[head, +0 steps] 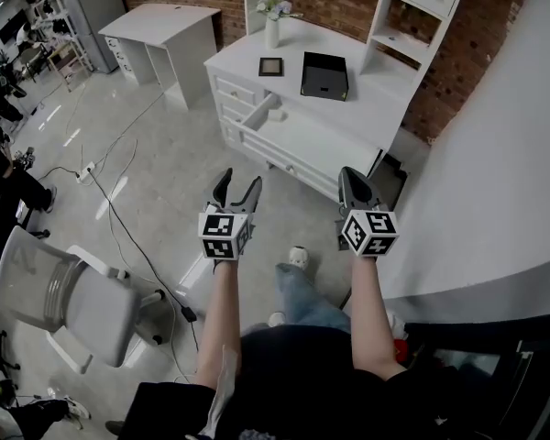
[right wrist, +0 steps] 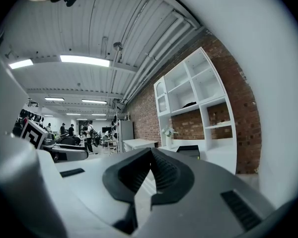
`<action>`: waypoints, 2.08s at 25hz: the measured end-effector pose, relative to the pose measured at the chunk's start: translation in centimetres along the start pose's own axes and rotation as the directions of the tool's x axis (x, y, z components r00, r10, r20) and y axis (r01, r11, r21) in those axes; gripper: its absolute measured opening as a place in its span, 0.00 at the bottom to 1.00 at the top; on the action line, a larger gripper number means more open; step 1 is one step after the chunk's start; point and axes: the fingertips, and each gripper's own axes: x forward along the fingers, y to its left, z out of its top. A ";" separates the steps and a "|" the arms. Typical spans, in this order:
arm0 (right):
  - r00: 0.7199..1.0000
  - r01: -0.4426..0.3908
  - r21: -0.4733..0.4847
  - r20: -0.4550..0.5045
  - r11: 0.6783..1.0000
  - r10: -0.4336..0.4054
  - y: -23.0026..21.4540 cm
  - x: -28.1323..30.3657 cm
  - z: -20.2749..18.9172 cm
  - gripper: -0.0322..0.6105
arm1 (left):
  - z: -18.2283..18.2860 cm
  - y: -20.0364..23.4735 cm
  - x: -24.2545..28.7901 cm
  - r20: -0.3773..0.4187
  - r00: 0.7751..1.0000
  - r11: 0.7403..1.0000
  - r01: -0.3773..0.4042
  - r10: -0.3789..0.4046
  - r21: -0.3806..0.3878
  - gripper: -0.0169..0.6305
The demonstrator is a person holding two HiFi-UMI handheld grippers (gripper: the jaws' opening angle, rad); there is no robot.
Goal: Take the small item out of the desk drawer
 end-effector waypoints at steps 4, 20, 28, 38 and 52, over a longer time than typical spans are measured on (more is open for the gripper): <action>1.000 -0.007 -0.008 -0.001 1.000 0.007 -0.6 2.6 0.1 0.05 | 0.2 1.3 2.3 0.004 1.000 1.000 -0.005 0.005 -0.003 0.42; 0.998 -0.046 0.028 -0.046 0.999 0.047 -9.2 21.6 -1.8 0.05 | -1.0 7.7 20.2 -0.062 0.997 0.999 -0.047 0.046 -0.014 0.43; 0.991 -0.100 -0.009 -0.087 0.995 0.099 -13.2 32.3 -1.5 0.05 | -0.9 11.5 31.5 -0.107 0.991 0.997 -0.077 0.074 -0.025 0.43; 0.982 -0.115 0.037 -0.149 0.993 0.119 -17.4 40.0 -4.1 0.05 | -3.9 12.8 40.7 -0.208 0.976 0.995 -0.083 0.069 -0.060 0.45; 0.971 -0.119 0.049 -0.203 0.992 0.127 -17.1 41.8 -5.7 0.05 | -10.4 12.6 48.1 -0.394 0.916 0.991 -0.115 0.077 -0.074 0.47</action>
